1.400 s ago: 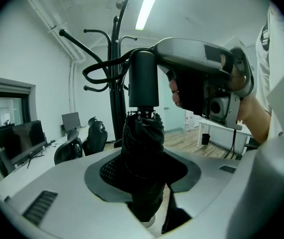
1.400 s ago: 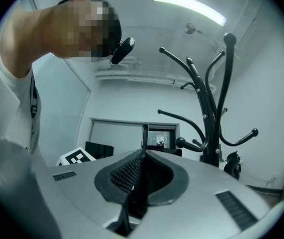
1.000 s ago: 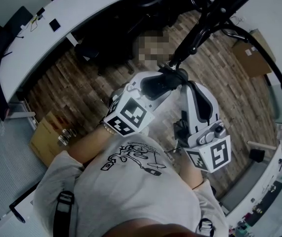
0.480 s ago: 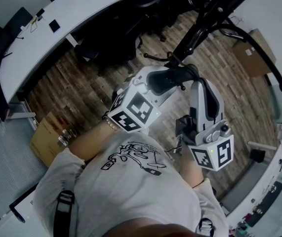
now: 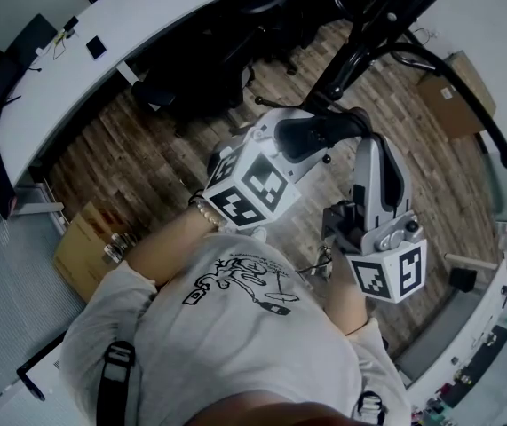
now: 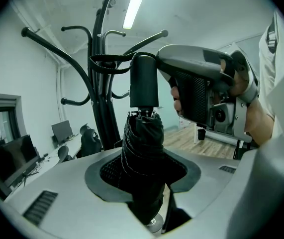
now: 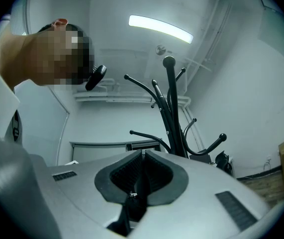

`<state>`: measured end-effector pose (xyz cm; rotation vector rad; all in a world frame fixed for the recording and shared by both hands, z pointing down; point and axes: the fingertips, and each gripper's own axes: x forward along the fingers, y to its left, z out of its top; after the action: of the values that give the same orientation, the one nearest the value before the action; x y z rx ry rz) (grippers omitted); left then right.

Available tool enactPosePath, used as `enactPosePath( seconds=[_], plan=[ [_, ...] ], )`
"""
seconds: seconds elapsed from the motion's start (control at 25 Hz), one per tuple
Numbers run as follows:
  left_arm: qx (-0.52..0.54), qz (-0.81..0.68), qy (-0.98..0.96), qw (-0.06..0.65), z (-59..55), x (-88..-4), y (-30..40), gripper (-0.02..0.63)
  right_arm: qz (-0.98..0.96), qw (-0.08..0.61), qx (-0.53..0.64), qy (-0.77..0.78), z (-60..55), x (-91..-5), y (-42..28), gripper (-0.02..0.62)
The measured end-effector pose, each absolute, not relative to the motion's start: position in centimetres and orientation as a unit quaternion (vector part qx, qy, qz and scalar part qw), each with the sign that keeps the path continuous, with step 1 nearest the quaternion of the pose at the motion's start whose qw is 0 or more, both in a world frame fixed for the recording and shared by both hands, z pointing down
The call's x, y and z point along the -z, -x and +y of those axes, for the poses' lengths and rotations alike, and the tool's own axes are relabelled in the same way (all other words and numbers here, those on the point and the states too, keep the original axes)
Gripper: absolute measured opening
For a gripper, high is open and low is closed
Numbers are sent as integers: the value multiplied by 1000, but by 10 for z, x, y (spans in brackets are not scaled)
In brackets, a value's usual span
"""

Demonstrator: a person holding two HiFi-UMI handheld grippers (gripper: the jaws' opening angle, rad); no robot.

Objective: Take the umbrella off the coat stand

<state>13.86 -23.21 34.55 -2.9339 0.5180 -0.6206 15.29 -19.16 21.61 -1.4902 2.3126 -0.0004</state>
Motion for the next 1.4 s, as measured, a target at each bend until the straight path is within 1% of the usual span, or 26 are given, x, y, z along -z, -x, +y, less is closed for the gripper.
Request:
enactPosePath(
  seconds=[0.36,0.6,1.16,1.4],
  plan=[
    [199,171,963,60,-235,-334,-143,199,825,201,-11,528,-192,-206,-157,29],
    [204,171,962,58,-241,-337,-145,199,823,194,-10,534,-198,-209,-159,29],
    [214,162,962,43,-252,-352,-152,199,814,132,-41,564,-212,-223,-161,29],
    [217,163,962,40,-260,-355,-150,199,814,125,-37,566,-221,-226,-159,29]
  ],
)
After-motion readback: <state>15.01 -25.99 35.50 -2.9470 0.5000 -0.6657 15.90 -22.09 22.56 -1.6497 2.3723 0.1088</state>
